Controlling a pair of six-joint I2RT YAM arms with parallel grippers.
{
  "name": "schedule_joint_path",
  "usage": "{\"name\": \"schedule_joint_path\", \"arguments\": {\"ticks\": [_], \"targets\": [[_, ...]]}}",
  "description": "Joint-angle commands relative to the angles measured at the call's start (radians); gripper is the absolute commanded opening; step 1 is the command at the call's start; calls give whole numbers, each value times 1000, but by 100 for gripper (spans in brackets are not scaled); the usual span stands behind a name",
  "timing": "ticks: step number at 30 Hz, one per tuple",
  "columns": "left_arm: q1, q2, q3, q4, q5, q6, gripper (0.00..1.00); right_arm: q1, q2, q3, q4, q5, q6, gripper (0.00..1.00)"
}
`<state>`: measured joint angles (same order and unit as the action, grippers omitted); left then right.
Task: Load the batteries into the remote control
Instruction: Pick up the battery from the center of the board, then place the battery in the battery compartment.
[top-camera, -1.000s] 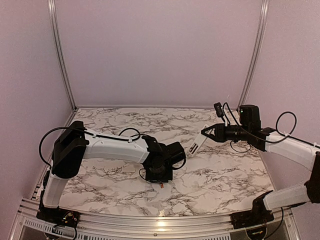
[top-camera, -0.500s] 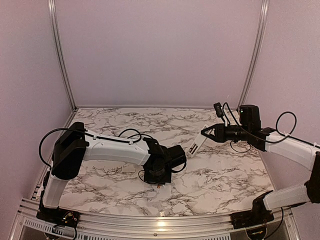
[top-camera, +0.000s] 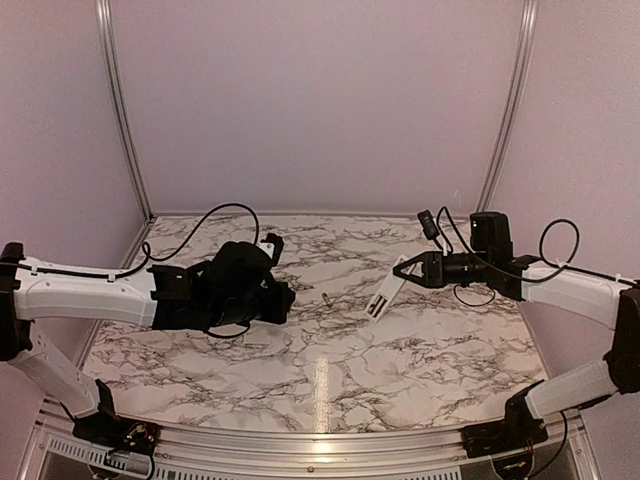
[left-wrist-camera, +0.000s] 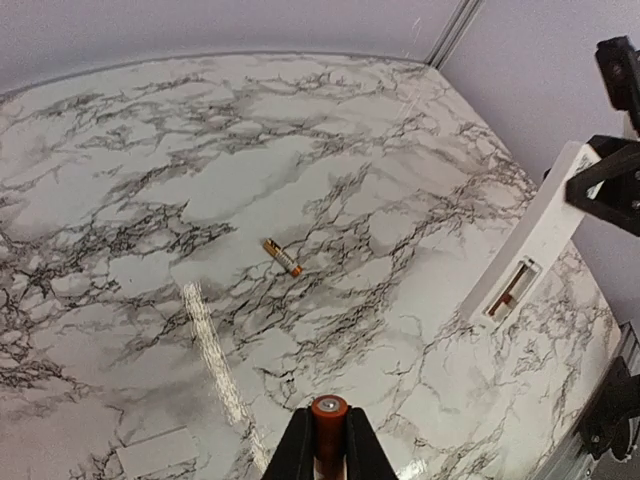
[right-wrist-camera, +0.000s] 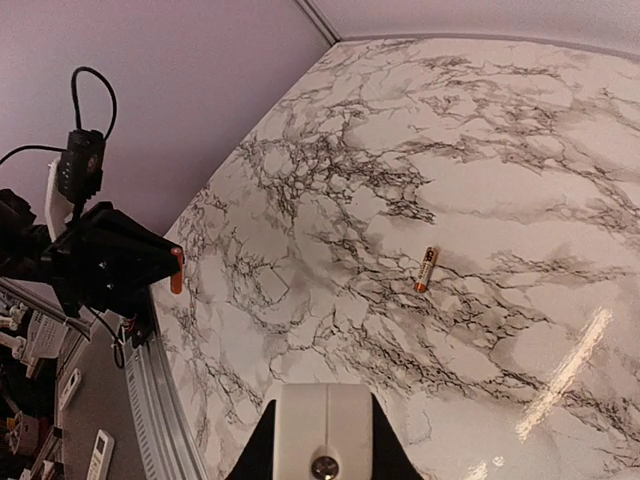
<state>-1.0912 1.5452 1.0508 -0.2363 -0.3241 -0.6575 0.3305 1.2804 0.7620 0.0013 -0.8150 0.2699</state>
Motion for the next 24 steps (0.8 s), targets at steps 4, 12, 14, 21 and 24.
{"name": "schedule_joint_path", "arguments": {"ticks": [4,12,14,21,24], "targets": [[3,-173,-205,576,13,460,0,91,95,93,-11,-70,71,0],[4,-141,-297,808,345,577,0,162,174,132,-11,-82,200,0],[4,-119,-290,819,403,595,0,178,190,135,26,-78,228,0],[2,-47,-267,842,466,619,0,218,244,142,105,-89,316,0],[1,-16,-258,851,463,626,0,222,254,141,131,-96,351,0]]}}
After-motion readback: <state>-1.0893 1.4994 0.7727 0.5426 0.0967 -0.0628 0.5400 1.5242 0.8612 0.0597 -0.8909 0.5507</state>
